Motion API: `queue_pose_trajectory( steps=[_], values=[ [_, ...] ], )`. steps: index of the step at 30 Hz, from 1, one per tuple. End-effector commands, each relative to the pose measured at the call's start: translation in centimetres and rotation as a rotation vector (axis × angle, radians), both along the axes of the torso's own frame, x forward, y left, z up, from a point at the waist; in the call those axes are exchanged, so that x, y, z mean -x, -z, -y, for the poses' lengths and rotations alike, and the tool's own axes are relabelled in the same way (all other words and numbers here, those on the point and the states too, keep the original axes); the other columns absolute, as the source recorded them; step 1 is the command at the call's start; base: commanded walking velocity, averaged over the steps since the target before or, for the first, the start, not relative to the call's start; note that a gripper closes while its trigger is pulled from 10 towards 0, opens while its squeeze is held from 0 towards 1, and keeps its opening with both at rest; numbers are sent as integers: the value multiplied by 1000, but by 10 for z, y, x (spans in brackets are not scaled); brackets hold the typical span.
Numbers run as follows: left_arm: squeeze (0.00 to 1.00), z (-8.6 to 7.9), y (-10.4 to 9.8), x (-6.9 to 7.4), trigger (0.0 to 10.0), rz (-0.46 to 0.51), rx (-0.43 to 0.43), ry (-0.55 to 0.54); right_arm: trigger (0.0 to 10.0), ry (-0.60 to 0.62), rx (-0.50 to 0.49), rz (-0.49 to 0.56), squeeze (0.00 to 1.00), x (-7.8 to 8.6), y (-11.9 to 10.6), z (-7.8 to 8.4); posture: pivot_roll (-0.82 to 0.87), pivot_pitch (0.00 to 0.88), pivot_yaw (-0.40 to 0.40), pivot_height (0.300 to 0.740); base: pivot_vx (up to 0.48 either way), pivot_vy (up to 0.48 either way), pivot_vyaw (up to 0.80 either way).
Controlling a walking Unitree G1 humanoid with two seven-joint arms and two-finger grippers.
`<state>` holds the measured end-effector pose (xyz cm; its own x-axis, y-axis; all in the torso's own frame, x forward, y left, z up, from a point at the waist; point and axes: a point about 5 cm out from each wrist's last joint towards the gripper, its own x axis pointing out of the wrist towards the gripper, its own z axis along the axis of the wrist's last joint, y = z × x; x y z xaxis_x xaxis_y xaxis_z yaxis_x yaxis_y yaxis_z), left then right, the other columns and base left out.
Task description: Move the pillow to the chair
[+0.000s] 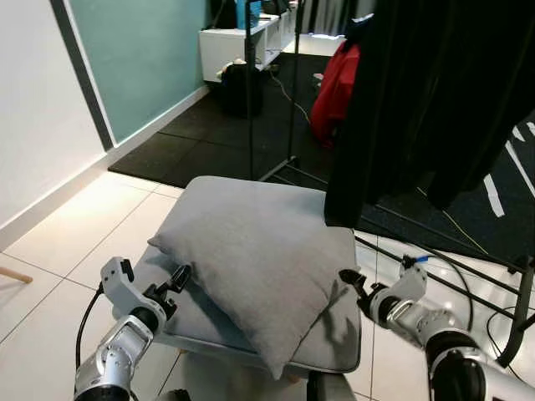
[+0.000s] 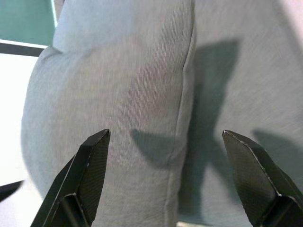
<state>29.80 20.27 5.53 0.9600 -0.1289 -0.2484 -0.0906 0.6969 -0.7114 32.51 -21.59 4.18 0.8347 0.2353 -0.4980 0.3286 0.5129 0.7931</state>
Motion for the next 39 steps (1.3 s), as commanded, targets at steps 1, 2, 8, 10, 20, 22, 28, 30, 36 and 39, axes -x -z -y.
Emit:
queue_pose_trajectory(
  steps=[1, 2, 8, 10, 20, 22, 28, 30, 36, 39],
  values=[
    [0, -4, 0, 3, 10000, -10, -5, -5, 10000, 8, -47, 14, 0, 1, 3, -6, -103, 112, 8, 515, 0, 0, 0],
    [0, -5, -1, 6, 10000, -10, -7, -5, 10000, -3, -89, 33, 0, 1, 4, -14, -96, 117, 11, 515, 0, 0, 0],
    [0, -10, -6, 13, 10000, -12, -17, -7, 10000, -66, -215, 109, 0, 1, 4, -39, -69, 136, 12, 515, 0, 0, 0],
    [0, -14, -10, 16, 10000, -10, -23, -14, 10000, -97, -198, 68, 0, 4, 10, -48, -48, 149, 15, 515, 0, 0, 0],
    [0, -21, -16, 29, 10000, -20, -36, -20, 10000, -103, -167, 2, 0, 8, 19, -63, -13, 177, 22, 515, 0, 0, 0],
    [0, -21, -17, 31, 10000, -22, -37, -19, 10000, -115, -158, -1, 0, 9, 20, -65, -10, 178, 22, 515, 0, 0, 0],
    [0, -21, -21, 33, 10000, -25, -42, -14, 10000, -116, -185, 28, 0, 8, 19, -67, 7, 184, 26, 515, 0, 0, 0],
    [0, -21, -23, 34, 10000, -25, -43, -11, 10000, -165, -227, 72, 0, 7, 14, -74, 13, 184, 28, 515, 0, 0, 0],
    [0, -19, -26, 38, 10000, -26, -46, -1, 0, -277, -149, 24, 0, 12, 20, -85, 24, 190, 30, 515, 0, 0, 0],
    [0, -20, -26, 39, 10000, -28, -45, -2, 0, -281, -146, 21, 0, 12, 20, -86, 24, 190, 30, 515, 0, 0, 0]
  ],
)
